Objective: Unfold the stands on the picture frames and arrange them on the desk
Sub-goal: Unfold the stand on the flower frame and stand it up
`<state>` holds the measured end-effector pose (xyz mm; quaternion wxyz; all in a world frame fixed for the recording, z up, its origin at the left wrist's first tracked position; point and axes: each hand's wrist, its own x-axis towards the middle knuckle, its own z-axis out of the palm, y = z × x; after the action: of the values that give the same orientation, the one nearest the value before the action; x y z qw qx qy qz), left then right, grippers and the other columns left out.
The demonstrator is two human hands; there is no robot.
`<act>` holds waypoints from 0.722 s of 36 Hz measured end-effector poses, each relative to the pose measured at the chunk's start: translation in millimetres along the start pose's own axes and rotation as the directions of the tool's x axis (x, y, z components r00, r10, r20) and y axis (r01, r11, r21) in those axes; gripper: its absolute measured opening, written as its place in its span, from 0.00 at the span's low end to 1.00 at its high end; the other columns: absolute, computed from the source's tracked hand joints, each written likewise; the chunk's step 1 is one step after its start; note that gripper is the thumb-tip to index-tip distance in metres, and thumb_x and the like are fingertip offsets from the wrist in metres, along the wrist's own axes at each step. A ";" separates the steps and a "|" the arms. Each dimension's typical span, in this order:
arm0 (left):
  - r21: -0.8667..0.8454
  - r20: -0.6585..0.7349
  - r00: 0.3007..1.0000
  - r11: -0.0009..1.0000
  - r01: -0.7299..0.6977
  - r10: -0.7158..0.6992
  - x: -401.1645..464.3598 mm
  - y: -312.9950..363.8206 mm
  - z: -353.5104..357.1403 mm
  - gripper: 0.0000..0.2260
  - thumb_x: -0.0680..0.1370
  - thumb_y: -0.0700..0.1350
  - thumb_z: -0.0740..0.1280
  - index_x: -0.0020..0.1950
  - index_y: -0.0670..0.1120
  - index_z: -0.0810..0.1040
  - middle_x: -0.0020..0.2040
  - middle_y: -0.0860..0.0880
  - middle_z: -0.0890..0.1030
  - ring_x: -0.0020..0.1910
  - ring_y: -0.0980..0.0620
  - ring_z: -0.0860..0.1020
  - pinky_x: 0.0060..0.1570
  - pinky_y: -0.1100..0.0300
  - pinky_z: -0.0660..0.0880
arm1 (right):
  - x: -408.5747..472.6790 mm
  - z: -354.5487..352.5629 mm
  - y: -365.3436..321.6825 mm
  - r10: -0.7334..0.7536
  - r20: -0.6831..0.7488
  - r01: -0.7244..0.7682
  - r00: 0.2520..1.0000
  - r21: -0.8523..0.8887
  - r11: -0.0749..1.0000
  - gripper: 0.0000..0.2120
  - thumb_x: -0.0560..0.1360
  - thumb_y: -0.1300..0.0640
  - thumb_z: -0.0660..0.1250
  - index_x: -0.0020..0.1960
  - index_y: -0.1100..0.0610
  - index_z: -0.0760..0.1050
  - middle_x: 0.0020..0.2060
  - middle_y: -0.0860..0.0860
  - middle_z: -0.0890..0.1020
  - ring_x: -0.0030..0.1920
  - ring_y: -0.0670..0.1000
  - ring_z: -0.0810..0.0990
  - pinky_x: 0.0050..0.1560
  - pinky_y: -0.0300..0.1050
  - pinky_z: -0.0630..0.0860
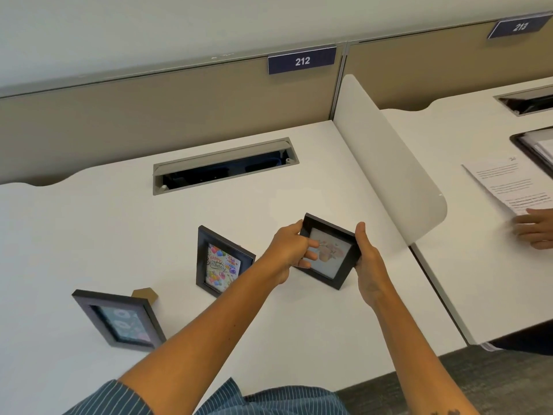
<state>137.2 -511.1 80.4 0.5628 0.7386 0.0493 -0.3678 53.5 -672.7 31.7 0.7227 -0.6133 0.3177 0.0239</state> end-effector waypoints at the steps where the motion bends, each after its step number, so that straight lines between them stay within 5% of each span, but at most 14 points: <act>1: 0.005 0.005 1.000 1.000 0.000 0.000 0.3 -0.2 0.2 0.28 0.85 0.37 0.60 0.85 0.50 0.60 0.57 0.49 0.85 0.45 0.52 0.84 0.35 0.64 0.81 | 0.2 0.2 0.1 0.003 -0.005 -0.003 1.000 -0.002 1.000 0.35 0.75 0.21 0.56 0.56 0.46 0.89 0.55 0.49 0.91 0.64 0.54 0.85 0.77 0.56 0.71; 8: 0.045 0.015 1.000 0.999 -0.018 0.018 1.7 -5.1 1.1 0.27 0.83 0.35 0.61 0.82 0.48 0.65 0.62 0.47 0.83 0.45 0.53 0.85 0.36 0.64 0.82 | -2.2 0.5 -1.4 0.015 -0.007 -0.015 1.000 -0.005 1.000 0.30 0.77 0.24 0.58 0.54 0.42 0.90 0.55 0.48 0.91 0.63 0.53 0.86 0.74 0.54 0.74; 12: 0.089 -0.007 0.999 0.996 -0.031 0.032 -1.3 -10.7 3.2 0.25 0.83 0.35 0.61 0.81 0.45 0.65 0.59 0.51 0.83 0.46 0.55 0.84 0.39 0.63 0.84 | -2.6 0.5 -1.6 0.004 -0.016 -0.005 1.000 -0.063 0.998 0.36 0.75 0.20 0.56 0.60 0.45 0.87 0.57 0.50 0.90 0.63 0.55 0.85 0.73 0.56 0.74; 15: 0.124 -0.020 0.998 0.991 -0.055 0.058 -8.0 -15.6 5.8 0.30 0.83 0.35 0.63 0.84 0.45 0.59 0.60 0.52 0.81 0.55 0.51 0.84 0.41 0.63 0.83 | -7.0 1.4 -5.1 0.000 -0.023 -0.003 1.000 -0.118 0.993 0.46 0.66 0.12 0.55 0.61 0.45 0.85 0.56 0.50 0.89 0.60 0.53 0.85 0.65 0.53 0.76; 21: 0.159 -0.055 0.988 0.978 -0.136 0.146 -23.2 -22.6 12.4 0.36 0.86 0.45 0.65 0.87 0.52 0.47 0.73 0.49 0.77 0.68 0.45 0.80 0.66 0.47 0.81 | -14.0 1.5 -1.6 -0.100 -0.132 0.072 0.986 -0.202 0.977 0.53 0.57 0.08 0.56 0.67 0.44 0.73 0.57 0.41 0.82 0.58 0.39 0.79 0.50 0.36 0.73; 24: 0.192 -0.038 0.979 0.963 -0.191 0.202 -32.0 -25.1 11.7 0.36 0.86 0.52 0.64 0.86 0.55 0.45 0.77 0.50 0.73 0.70 0.48 0.78 0.65 0.54 0.79 | -16.6 -0.7 3.7 -0.183 -0.192 0.117 0.964 -0.311 0.943 0.59 0.63 0.11 0.57 0.80 0.50 0.65 0.68 0.51 0.79 0.67 0.51 0.79 0.67 0.52 0.78; 26: 0.237 -0.014 0.965 0.938 -0.252 0.263 -38.9 -27.1 8.6 0.36 0.85 0.56 0.63 0.86 0.55 0.44 0.79 0.51 0.71 0.68 0.52 0.77 0.59 0.60 0.76 | -20.5 -1.1 6.6 -0.274 -0.234 0.160 0.933 -0.413 0.897 0.56 0.69 0.15 0.56 0.84 0.51 0.60 0.77 0.53 0.72 0.78 0.56 0.70 0.79 0.64 0.69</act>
<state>91.6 -495.5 81.4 0.5139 0.8080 -0.0784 -0.2774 33.9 -664.8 35.9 0.5318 -0.7726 0.3364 -0.0844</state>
